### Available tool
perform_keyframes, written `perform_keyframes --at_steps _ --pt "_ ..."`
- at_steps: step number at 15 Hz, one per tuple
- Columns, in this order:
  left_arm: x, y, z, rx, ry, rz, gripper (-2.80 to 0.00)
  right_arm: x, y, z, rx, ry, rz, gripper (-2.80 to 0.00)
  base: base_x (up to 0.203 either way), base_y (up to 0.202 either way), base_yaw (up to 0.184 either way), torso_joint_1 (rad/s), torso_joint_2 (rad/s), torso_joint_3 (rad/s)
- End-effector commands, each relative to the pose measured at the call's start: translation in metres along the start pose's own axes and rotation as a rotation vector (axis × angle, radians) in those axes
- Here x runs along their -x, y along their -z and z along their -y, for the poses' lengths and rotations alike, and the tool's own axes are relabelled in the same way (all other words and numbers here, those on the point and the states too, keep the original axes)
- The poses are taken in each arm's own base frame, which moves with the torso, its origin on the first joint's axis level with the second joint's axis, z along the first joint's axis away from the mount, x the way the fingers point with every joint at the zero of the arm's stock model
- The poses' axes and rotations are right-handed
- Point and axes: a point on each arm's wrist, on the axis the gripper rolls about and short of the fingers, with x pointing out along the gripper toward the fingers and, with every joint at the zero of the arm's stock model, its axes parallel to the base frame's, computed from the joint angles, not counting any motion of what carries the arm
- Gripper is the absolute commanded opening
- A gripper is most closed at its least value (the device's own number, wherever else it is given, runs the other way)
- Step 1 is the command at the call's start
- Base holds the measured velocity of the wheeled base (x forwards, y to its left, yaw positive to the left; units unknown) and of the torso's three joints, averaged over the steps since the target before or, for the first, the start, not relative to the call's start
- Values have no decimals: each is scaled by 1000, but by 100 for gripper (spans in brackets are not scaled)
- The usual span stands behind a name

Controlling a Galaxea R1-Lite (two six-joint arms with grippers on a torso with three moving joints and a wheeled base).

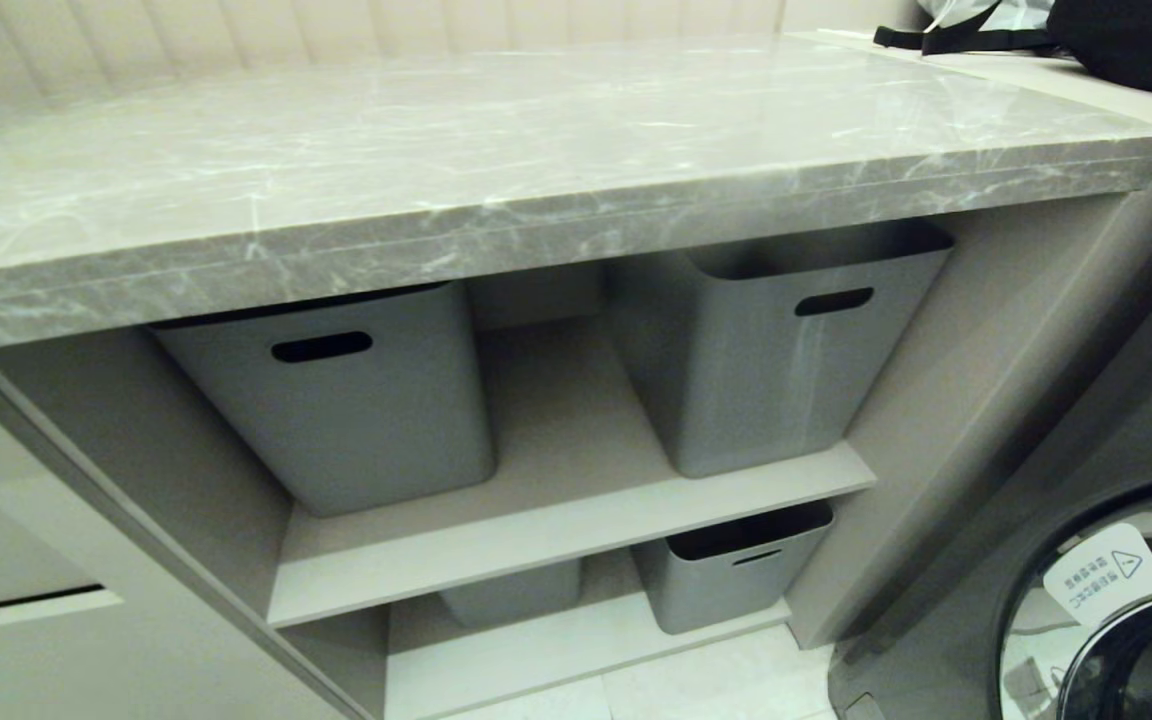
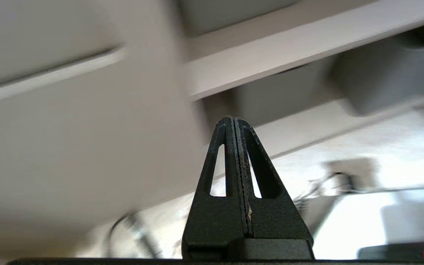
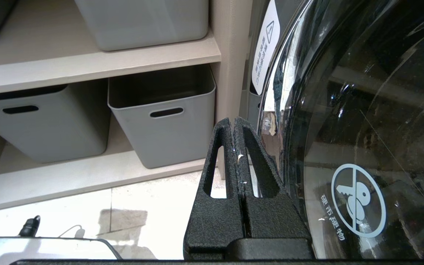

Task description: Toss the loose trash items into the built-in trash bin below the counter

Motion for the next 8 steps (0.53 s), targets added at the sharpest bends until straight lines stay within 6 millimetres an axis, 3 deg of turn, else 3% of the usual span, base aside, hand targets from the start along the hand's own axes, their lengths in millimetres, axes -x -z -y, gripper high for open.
perform_keyframes --at_steps 1,8 --pt "1 6 -1 2 -92 -29 -280 0 0 0 0 0 0 -280 0 0 0 0 0 0" --pt "1 13 0 14 -112 -98 -280 0 0 0 0 0 0 -280 0 0 0 0 0 0"
